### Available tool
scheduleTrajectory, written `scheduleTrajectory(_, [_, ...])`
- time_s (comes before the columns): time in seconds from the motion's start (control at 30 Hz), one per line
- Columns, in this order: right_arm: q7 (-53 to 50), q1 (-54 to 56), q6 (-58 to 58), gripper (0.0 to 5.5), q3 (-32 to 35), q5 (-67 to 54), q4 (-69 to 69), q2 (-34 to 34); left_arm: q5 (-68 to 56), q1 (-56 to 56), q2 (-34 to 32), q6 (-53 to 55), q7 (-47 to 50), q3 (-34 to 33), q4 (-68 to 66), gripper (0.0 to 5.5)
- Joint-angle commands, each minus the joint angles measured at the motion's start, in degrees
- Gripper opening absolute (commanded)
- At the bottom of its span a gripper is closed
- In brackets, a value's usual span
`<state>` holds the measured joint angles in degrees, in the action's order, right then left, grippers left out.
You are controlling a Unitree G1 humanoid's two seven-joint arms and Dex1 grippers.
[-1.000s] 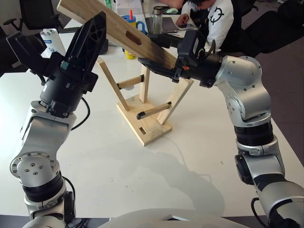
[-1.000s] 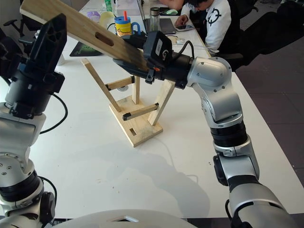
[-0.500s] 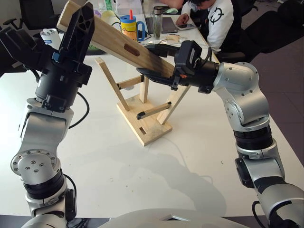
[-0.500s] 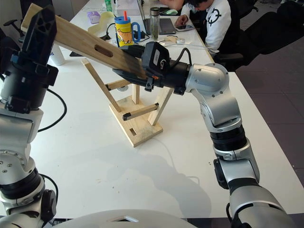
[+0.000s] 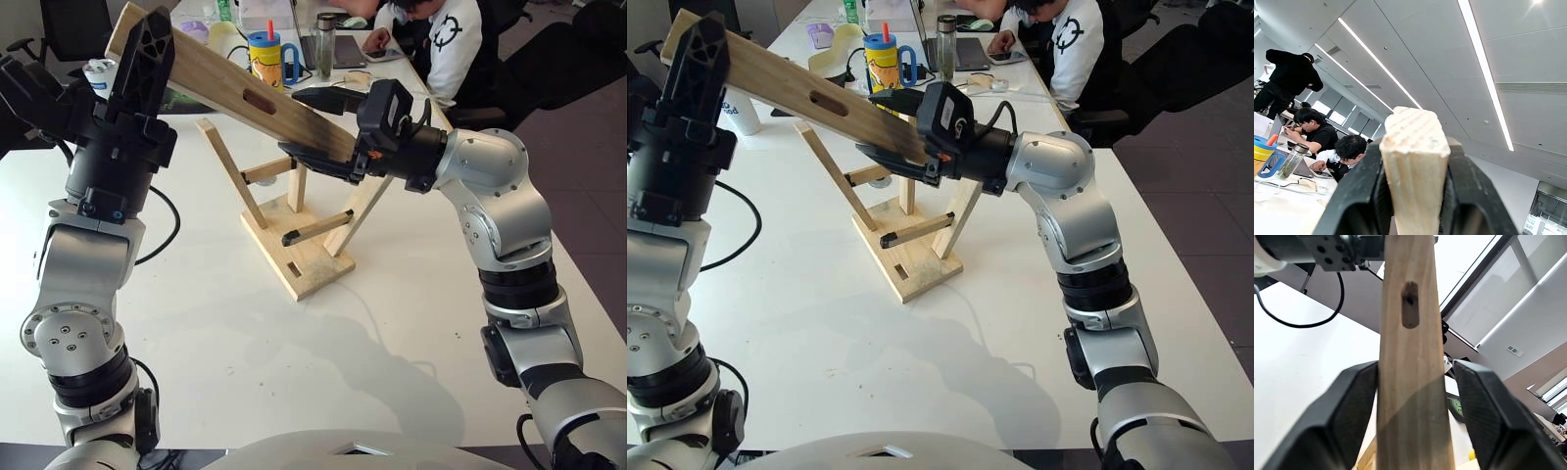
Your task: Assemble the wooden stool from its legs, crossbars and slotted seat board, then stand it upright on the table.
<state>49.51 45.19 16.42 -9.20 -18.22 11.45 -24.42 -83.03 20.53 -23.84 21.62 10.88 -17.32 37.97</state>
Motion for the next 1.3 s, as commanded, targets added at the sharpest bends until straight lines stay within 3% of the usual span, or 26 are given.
scheduleTrajectory(0.03, [-3.8, 3.7, 6.0, 2.71, 4.5, -2.2, -0.4, -0.2, 2.9, -0.1, -0.3, -1.0, 1.4, -1.9, -2.9, 1.02])
scheduleTrajectory(0.27, [-17.1, -1.9, 34.9, 2.71, 16.5, -10.5, 4.4, -2.2, 5.3, -3.0, 0.3, -1.6, 2.4, -3.9, -1.7, 1.02])
scheduleTrajectory(0.43, [-21.0, -5.1, 45.4, 2.71, 20.0, -13.2, 4.2, -3.3, 5.8, -3.7, 0.0, -1.4, 2.8, -4.7, -1.5, 1.02])
scheduleTrajectory(1.07, [-25.5, -10.6, 50.5, 2.71, 18.8, -18.5, 7.9, -0.3, 5.6, -4.4, -0.4, -1.1, 3.2, -5.5, -0.7, 1.02])
scheduleTrajectory(1.3, [-28.6, -10.8, 49.6, 1.66, 17.2, -18.3, 8.5, 3.2, 5.7, -3.7, -0.7, -0.8, 2.6, -5.4, -1.8, 1.02])
